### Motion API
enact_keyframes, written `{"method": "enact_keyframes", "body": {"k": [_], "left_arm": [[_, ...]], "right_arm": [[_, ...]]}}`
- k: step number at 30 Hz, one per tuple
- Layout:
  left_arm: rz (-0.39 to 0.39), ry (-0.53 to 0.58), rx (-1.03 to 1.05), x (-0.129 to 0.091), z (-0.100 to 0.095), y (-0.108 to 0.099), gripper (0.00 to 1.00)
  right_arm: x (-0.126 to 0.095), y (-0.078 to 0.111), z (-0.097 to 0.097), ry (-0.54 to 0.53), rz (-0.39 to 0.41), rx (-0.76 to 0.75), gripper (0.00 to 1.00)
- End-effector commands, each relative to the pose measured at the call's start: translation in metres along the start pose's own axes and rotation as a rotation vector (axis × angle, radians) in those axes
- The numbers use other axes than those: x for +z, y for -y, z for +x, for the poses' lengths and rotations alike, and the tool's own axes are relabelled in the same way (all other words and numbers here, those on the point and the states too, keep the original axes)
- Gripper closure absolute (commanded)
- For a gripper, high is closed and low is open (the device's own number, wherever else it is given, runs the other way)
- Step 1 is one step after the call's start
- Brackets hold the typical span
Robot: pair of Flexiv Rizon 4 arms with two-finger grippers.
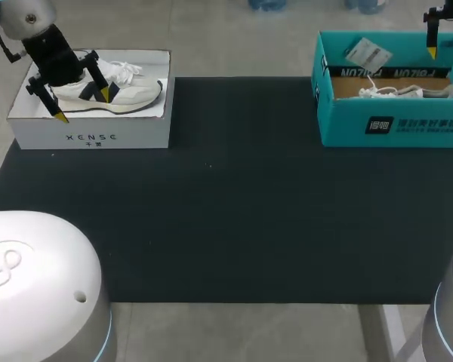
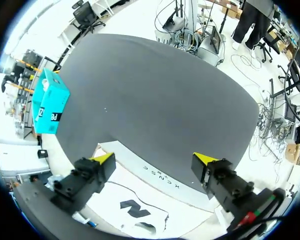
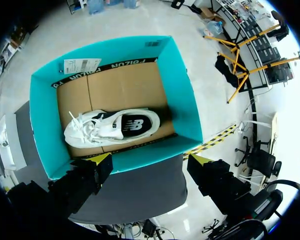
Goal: Take the shoe out of the shoebox, open the shoe tongue, remove and reinsert the insole, then place the shoe into the shoebox
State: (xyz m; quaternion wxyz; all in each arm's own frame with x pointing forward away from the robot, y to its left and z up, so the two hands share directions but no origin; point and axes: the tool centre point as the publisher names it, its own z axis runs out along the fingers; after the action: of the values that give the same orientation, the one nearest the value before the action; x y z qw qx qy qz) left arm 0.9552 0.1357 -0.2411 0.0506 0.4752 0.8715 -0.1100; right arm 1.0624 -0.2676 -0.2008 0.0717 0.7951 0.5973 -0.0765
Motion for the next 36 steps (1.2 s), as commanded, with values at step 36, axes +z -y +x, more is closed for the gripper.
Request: {"method": "enact_keyframes", "body": {"k": [36], "left_arm": [[-0.119,-0.205,0.519,-0.009,0.004,-0.263,0.0]], "right_arm": [[0.0,0.0,0.0,-0.002,-0.001,0.001,0.0]]}}
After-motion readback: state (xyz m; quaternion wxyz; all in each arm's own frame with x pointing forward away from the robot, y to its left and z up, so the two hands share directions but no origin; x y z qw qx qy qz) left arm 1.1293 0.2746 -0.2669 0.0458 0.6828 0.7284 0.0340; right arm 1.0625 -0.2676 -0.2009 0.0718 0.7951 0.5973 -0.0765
